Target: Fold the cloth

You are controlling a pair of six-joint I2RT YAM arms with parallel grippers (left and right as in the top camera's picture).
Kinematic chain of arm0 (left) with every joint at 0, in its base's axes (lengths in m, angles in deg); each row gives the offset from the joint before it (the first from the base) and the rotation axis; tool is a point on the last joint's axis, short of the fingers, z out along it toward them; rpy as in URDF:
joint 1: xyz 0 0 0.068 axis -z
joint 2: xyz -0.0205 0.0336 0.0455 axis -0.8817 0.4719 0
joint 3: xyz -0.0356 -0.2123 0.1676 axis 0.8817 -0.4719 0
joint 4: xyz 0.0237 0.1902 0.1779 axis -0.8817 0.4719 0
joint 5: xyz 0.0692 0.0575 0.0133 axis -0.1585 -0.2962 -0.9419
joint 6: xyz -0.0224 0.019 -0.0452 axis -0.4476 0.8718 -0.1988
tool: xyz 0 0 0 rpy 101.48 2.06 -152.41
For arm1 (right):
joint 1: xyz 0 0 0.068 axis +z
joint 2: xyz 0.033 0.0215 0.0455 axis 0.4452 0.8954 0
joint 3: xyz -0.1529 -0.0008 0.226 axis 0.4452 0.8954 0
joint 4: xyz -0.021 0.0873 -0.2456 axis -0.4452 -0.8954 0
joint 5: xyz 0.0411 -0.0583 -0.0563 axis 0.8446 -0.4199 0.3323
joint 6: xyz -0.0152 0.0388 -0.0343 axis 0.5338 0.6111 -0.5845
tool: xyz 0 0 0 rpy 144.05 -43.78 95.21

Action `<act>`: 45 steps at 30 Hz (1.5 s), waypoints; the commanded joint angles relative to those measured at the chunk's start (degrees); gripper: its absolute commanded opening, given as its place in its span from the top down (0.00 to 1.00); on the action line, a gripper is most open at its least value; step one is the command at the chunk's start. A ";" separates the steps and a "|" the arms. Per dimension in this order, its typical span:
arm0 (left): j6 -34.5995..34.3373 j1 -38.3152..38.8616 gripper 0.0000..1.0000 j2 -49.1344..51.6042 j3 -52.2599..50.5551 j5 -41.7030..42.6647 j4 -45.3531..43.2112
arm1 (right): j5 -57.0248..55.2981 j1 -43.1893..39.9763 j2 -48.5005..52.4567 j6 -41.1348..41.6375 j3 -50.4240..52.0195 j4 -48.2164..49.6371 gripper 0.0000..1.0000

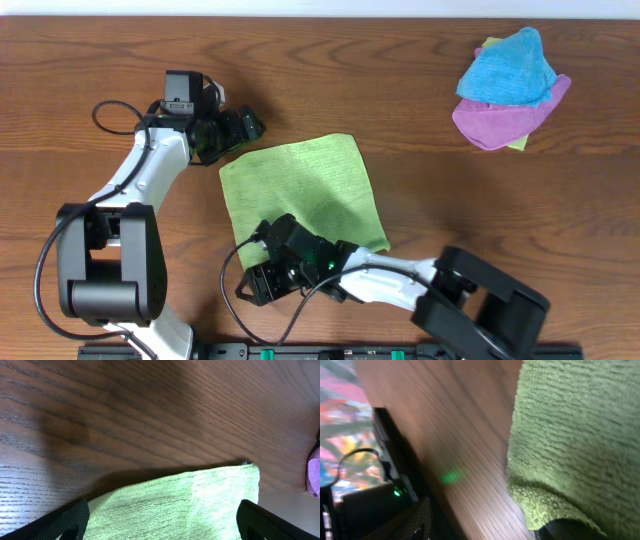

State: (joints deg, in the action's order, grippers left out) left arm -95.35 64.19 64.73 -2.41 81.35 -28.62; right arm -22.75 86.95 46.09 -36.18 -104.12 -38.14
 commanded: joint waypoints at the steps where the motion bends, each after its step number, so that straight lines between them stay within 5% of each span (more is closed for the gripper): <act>1: 1.20 -0.20 0.04 -1.20 1.46 -0.76 0.13 | -6.12 0.13 0.15 -3.78 2.38 -4.85 0.34; 19: 0.76 -0.20 0.04 -1.20 1.49 -0.61 0.09 | -13.05 0.42 -8.63 -8.04 2.16 -24.59 0.31; 35: 0.07 -0.20 0.04 -1.20 1.49 -0.57 0.07 | -36.37 1.70 -8.63 -16.15 -6.40 -40.30 0.33; 45: -0.55 -0.20 0.04 -1.20 1.49 0.15 0.09 | -31.91 1.73 -8.63 -17.64 -10.78 -47.06 0.32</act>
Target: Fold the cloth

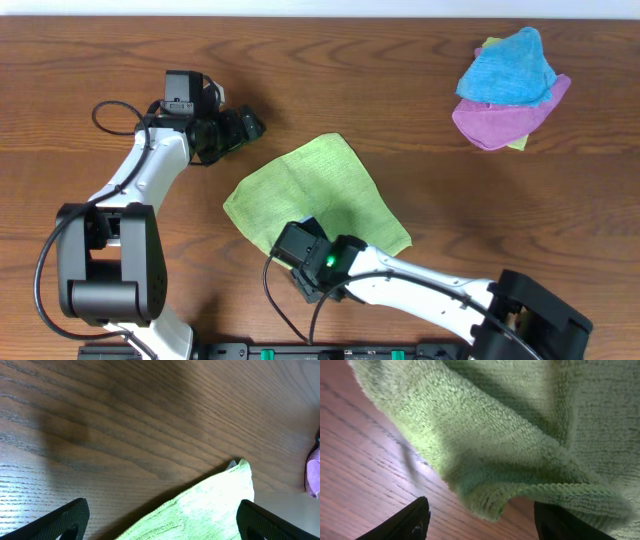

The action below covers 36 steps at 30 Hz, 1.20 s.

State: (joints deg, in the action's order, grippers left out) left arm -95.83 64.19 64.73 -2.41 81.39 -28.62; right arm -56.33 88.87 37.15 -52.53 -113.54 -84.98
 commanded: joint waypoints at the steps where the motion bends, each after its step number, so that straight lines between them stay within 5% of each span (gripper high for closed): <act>1: -0.07 -0.20 0.04 -1.20 1.49 0.11 0.09 | 2.84 -0.20 0.31 -1.29 -1.49 -0.26 0.32; 18: -0.07 -0.52 0.04 -1.20 1.62 0.04 -1.64 | 26.03 -0.15 0.31 8.39 -5.09 8.85 0.32; 26: -0.07 -4.24 0.04 -1.20 2.71 1.14 -1.53 | 24.28 -0.22 0.31 7.93 -7.45 11.19 0.32; 36: 0.20 -5.70 0.02 -1.20 2.97 2.93 1.97 | 4.17 -5.31 -5.77 7.93 -7.48 -4.61 0.33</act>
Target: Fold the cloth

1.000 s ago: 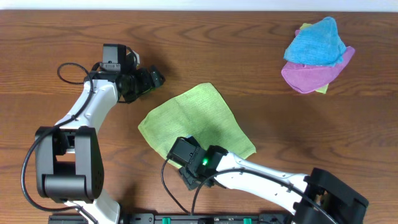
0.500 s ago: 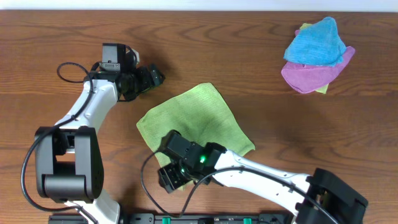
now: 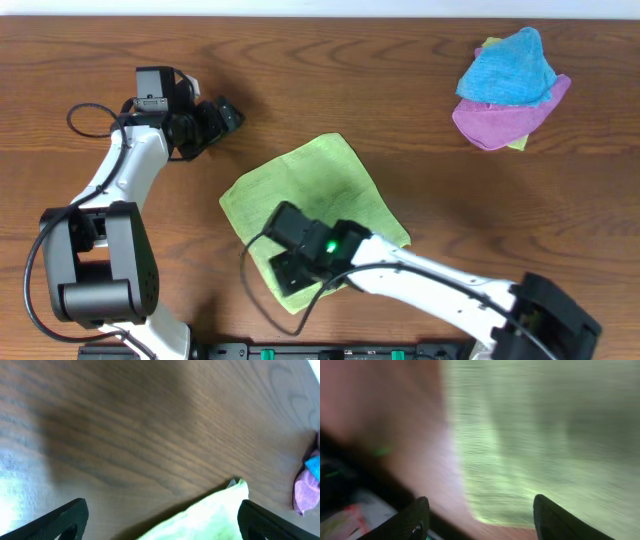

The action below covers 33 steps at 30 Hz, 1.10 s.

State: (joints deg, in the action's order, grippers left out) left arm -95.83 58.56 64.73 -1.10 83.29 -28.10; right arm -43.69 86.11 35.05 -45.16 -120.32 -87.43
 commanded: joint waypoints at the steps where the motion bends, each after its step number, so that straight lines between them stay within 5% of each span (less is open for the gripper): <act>1: 0.17 -0.09 0.00 -1.20 1.66 1.27 2.93 | -9.62 -3.96 -4.61 0.59 -0.70 -4.52 0.34; 7: 0.22 -0.22 0.13 -1.20 1.66 1.92 12.63 | -12.39 -10.69 -9.27 0.61 0.96 -11.39 0.45; 21: 0.33 -0.28 0.18 -7.96 1.60 6.43 28.35 | -6.25 -20.61 -29.20 7.69 20.94 -5.66 0.33; 33: -11.82 0.35 0.17 -25.73 -8.50 4.35 34.07 | -1.62 -33.83 -30.97 -0.04 22.69 -2.21 0.33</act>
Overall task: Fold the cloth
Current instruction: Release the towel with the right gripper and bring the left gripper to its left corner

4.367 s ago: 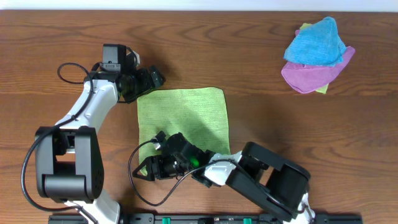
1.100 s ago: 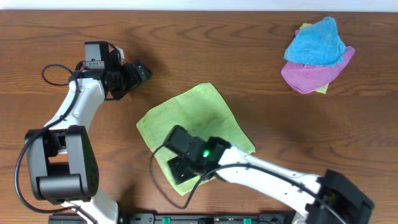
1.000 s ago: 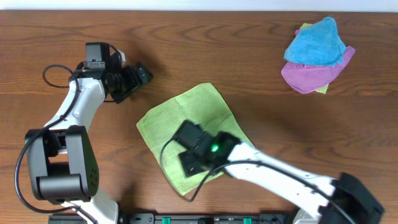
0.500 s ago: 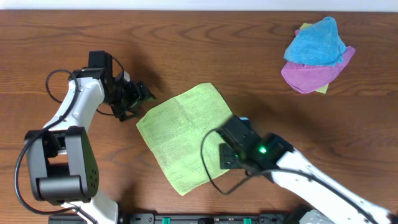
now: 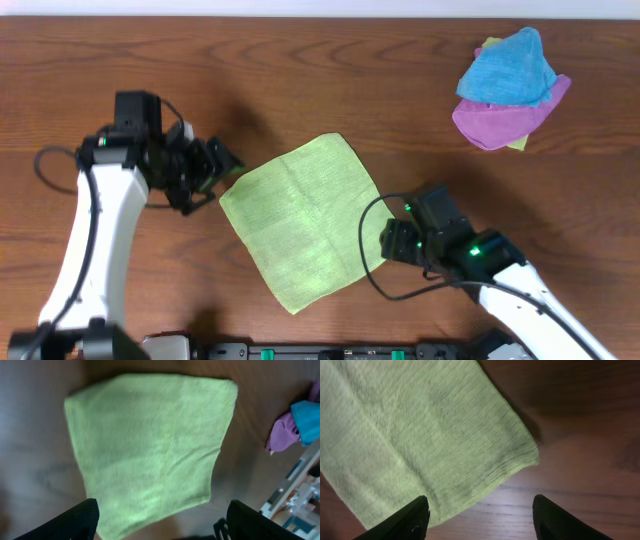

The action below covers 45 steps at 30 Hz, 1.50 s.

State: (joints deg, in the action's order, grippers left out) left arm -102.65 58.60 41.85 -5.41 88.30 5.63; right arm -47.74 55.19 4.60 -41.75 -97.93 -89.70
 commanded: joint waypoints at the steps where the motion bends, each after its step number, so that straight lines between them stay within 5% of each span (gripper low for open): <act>1: -6.25 0.59 0.17 -4.22 -5.75 -0.66 0.31 | 3.21 -4.02 -0.50 -4.13 0.35 0.07 0.33; 13: -27.30 5.60 0.08 -20.00 -23.50 1.01 -6.82 | 6.43 -11.56 -0.04 -6.34 1.62 1.25 0.36; 25: -46.14 21.27 0.08 -20.63 -33.97 -4.42 -22.01 | 8.15 -11.58 0.79 -6.29 1.62 2.54 0.36; 37: -51.78 28.70 0.16 -20.63 -36.98 -12.41 -22.97 | 9.42 -11.58 0.79 -6.36 1.62 3.74 0.35; 45: -52.68 27.08 0.10 -20.48 -36.98 -24.04 -35.23 | 11.34 -11.58 0.79 -8.52 1.62 4.02 0.35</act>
State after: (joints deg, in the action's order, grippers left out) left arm -154.10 86.29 21.52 -42.41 71.36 -28.42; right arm -37.51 44.21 5.21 -48.81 -96.62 -85.74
